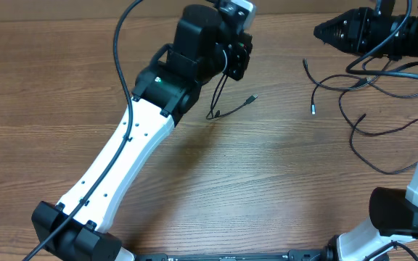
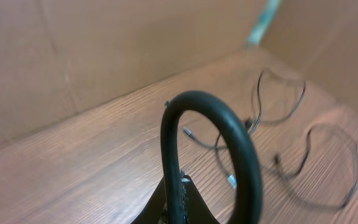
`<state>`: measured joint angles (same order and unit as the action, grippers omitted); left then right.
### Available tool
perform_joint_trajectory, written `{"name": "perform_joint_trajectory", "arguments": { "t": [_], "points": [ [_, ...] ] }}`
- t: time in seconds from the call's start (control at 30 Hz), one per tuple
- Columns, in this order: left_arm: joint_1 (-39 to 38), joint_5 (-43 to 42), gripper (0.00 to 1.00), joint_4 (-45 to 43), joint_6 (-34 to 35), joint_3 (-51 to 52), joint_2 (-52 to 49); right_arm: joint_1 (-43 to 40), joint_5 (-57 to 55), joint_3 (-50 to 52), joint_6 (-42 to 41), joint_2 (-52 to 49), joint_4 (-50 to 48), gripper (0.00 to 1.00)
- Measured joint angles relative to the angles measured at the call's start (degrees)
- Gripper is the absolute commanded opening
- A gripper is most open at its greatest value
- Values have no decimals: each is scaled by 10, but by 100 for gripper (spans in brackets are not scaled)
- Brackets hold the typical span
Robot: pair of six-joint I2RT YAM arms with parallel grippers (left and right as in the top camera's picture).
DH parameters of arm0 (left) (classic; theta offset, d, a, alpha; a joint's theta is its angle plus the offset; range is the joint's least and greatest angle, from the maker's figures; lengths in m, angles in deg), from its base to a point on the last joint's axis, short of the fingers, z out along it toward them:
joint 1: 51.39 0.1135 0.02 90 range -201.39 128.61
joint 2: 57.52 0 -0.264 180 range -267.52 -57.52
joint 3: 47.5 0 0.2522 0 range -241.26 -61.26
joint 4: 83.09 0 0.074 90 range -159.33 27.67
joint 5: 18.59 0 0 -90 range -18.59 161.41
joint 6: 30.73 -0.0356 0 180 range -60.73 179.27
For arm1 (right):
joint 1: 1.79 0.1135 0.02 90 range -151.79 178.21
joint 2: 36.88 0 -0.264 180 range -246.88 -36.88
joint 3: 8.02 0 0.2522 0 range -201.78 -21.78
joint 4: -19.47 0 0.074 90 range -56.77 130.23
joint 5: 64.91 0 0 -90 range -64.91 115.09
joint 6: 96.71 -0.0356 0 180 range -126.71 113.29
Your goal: Untangle cables
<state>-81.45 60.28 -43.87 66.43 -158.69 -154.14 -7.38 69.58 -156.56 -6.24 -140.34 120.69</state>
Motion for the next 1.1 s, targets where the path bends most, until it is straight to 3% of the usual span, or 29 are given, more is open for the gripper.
{"name": "perform_joint_trajectory", "arguments": {
  "t": [0.03,0.1,0.13,0.33,0.57,0.77,1.1],
  "points": [
    [7,-3,4,-6,31,0,0,0,-2,0,7,0,0,73],
    [29,-16,4,-21,87,0,0,0,-2,0,14,0,0,96],
    [45,-28,4,-28,116,0,0,0,0,0,25,0,0,100],
    [124,-122,4,-99,264,0,0,2,37,0,89,0,1,100],
    [136,-252,4,-233,411,0,0,70,45,0,159,0,3,100],
    [136,-318,4,-238,512,0,0,150,-7,0,183,0,-14,95],
    [133,-332,4,-238,648,0,0,182,-30,0,188,0,-26,84]
  ]
}}
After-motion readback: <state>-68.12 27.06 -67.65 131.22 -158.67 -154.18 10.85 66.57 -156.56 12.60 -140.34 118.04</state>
